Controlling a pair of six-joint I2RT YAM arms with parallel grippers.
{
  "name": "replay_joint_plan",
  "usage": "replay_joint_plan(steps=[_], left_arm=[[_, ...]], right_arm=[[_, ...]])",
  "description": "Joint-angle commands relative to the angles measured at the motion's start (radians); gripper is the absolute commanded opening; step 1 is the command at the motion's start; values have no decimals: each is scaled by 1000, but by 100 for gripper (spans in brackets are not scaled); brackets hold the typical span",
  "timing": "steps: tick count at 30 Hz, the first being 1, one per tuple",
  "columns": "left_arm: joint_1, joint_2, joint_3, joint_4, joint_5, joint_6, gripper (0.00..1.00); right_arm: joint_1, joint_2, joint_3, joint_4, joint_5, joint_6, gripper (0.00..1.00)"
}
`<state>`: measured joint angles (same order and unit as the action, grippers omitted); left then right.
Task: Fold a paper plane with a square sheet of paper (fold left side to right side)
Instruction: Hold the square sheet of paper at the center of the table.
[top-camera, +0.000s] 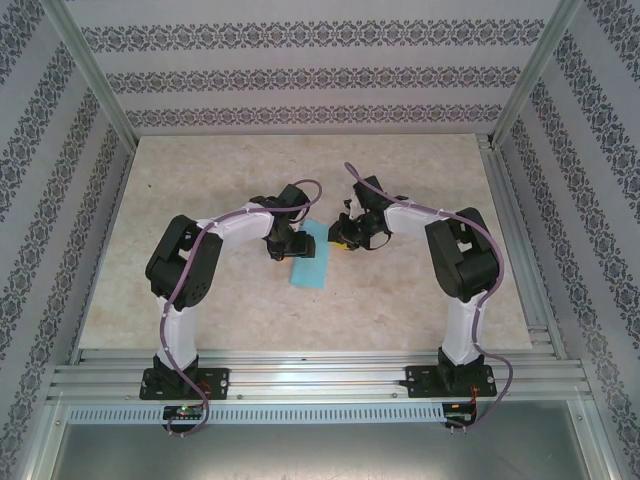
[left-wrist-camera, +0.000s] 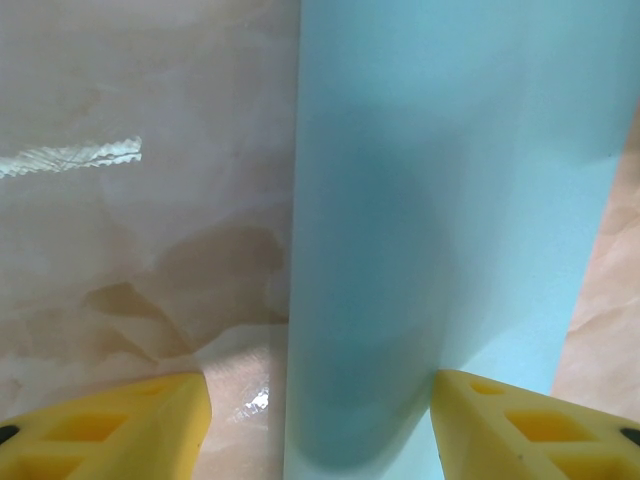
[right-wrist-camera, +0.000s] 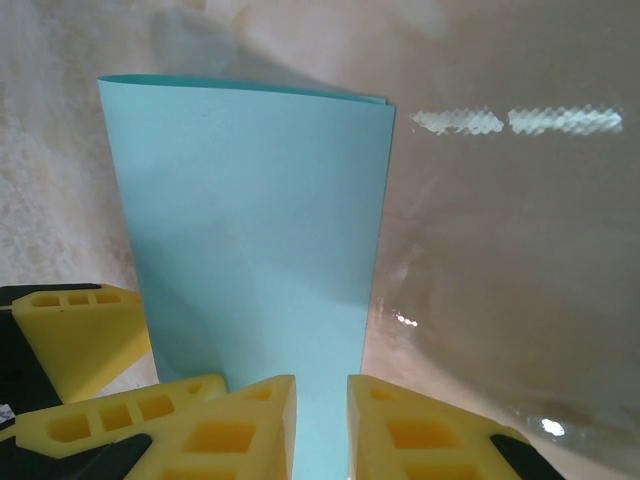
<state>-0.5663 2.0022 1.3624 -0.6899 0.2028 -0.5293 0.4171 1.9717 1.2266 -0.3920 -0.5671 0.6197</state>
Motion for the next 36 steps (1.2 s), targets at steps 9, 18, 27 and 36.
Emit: replay_joint_plan(steps=[9,18,27,36], left_arm=[[-47,102,-23,74,69,-16,63],[-46,106,-29,81,73,-28,63],[-46,110,-32,87,78,-38,63],[-46,113,-39,90,80,-39,63]], right_arm=[[-36,-120,-70,35,84,46,21],[-38,-118,-84,47,64,52,21],[-15,-100,-79,63,58,67,21],[17,-81,-76,99,35,98,19]])
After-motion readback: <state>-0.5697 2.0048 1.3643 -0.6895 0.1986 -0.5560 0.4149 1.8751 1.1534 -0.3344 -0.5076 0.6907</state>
